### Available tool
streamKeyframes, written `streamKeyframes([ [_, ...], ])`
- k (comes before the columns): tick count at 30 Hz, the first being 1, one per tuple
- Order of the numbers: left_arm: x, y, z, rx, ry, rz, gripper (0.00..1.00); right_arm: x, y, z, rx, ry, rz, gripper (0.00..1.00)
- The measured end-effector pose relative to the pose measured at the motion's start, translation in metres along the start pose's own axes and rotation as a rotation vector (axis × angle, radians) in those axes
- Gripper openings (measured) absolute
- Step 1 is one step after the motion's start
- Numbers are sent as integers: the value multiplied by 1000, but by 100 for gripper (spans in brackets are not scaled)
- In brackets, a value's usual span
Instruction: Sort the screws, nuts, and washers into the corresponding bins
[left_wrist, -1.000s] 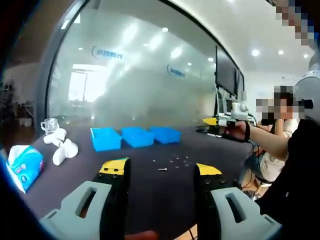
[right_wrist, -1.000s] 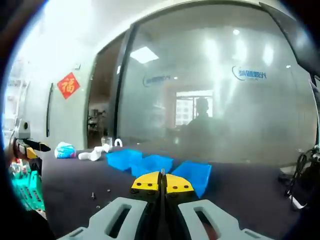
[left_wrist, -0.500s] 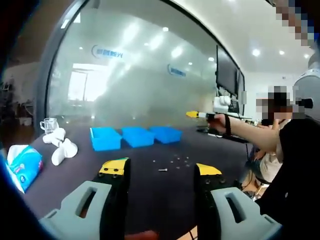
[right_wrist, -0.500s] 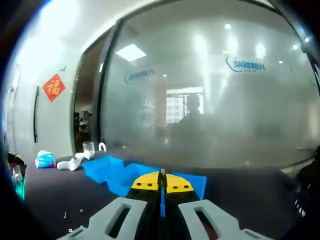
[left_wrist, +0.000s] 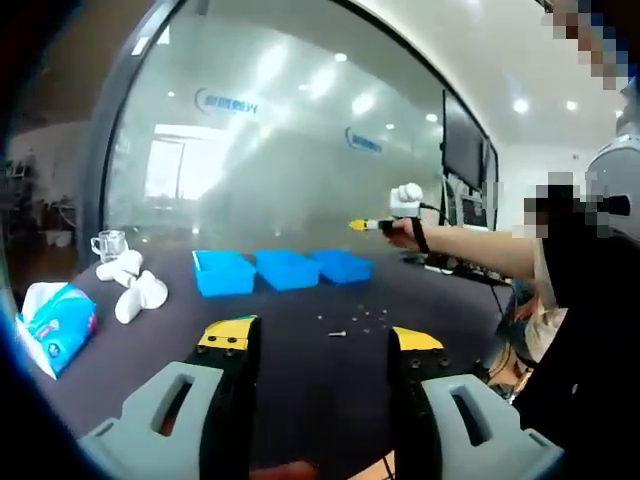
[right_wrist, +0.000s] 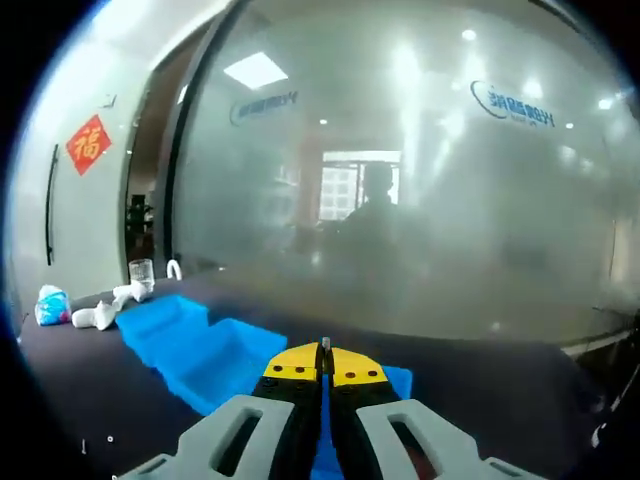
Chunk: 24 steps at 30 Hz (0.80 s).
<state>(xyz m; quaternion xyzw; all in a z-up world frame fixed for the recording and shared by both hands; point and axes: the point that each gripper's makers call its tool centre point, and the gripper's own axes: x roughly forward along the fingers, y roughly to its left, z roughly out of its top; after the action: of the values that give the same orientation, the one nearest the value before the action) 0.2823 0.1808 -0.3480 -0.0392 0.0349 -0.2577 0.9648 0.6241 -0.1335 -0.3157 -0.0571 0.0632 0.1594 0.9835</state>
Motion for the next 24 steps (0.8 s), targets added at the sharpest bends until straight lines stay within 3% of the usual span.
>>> streamKeyframes([
  [12,-7,0,2,-4,-15,8,49,15,-5,-12,-33,61,-37,0],
  [13,-8,0,1,-5,-15,9,49,14,-11,-12,-52,56,-75,3],
  [17,-9,3,0,-20,-19,21,49,13,-12,-12,-56,54,-74,22],
  [24,-11,5,2,-22,-26,26,49,0,-3,-9,-65,48,-35,29],
])
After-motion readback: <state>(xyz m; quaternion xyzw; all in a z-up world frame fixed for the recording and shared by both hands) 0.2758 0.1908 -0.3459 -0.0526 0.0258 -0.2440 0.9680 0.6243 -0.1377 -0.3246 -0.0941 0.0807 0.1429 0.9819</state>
